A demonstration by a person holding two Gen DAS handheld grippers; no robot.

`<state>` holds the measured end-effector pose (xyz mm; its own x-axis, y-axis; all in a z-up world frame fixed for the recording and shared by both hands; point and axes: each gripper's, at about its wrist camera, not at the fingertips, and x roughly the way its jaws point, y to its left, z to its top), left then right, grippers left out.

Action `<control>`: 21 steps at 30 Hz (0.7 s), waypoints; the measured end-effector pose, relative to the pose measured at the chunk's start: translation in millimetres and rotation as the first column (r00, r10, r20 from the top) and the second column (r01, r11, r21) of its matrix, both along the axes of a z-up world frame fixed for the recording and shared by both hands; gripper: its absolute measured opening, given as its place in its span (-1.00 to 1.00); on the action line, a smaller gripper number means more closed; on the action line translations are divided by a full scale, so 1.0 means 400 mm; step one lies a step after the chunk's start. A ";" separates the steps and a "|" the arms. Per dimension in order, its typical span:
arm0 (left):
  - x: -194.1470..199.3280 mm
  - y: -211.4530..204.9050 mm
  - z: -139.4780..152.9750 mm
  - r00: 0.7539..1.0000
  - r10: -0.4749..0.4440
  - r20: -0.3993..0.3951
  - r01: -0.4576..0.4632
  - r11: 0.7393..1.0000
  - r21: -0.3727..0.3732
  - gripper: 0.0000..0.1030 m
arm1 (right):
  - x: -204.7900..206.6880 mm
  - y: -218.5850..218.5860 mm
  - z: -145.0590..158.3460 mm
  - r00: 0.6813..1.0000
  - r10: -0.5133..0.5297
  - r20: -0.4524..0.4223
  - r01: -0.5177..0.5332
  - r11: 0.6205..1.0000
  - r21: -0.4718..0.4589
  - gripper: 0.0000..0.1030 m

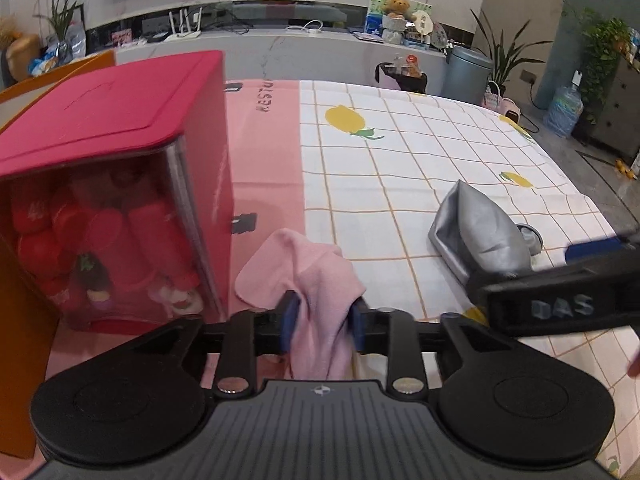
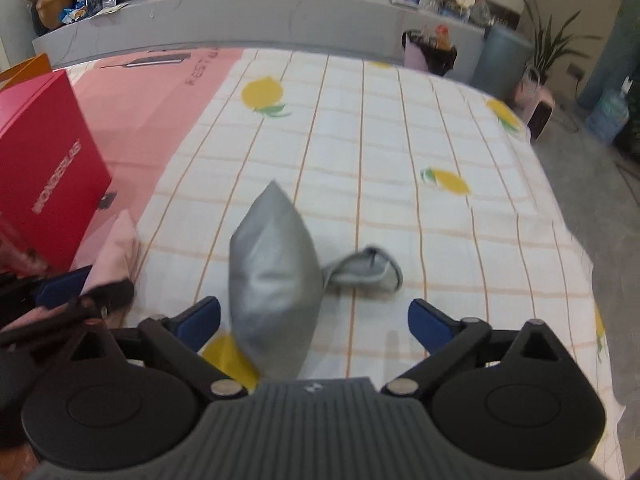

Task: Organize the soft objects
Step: 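Lift the pink towel and grey pouch and carry both over the orange box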

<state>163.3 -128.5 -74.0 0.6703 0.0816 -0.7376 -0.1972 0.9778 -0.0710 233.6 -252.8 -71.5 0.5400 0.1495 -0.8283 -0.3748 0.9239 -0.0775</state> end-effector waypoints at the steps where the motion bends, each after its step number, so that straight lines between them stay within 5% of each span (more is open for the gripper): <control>1: 0.001 -0.004 -0.001 1.000 0.008 0.002 -0.009 1.000 0.012 -0.29 | 0.009 0.008 -0.008 1.000 -0.001 0.007 0.001 1.000 -0.018 0.91; 6: 0.007 -0.012 -0.008 1.000 -0.002 0.012 0.002 0.999 0.042 -0.38 | 0.045 0.034 -0.045 0.999 0.041 0.019 -0.041 0.999 -0.026 0.88; 10: 0.002 -0.013 -0.011 1.000 -0.009 0.016 0.008 0.998 0.068 -0.55 | 0.045 0.037 -0.042 0.999 0.032 0.037 -0.031 0.999 -0.027 0.67; 15: -0.010 -0.010 -0.016 0.999 0.014 0.039 -0.017 0.997 0.078 -0.76 | 0.035 0.023 -0.031 1.000 0.015 -0.005 -0.015 1.000 0.026 0.09; 19: -0.020 0.006 -0.013 0.999 0.016 0.047 -0.017 0.999 0.034 -0.83 | 0.022 0.024 -0.022 1.000 0.029 0.002 -0.029 1.000 -0.010 -0.67; 21: -0.023 0.009 -0.005 0.999 -0.004 0.048 0.003 1.000 0.001 -0.84 | 0.020 0.014 -0.015 1.000 0.023 -0.006 -0.023 1.000 0.006 -0.80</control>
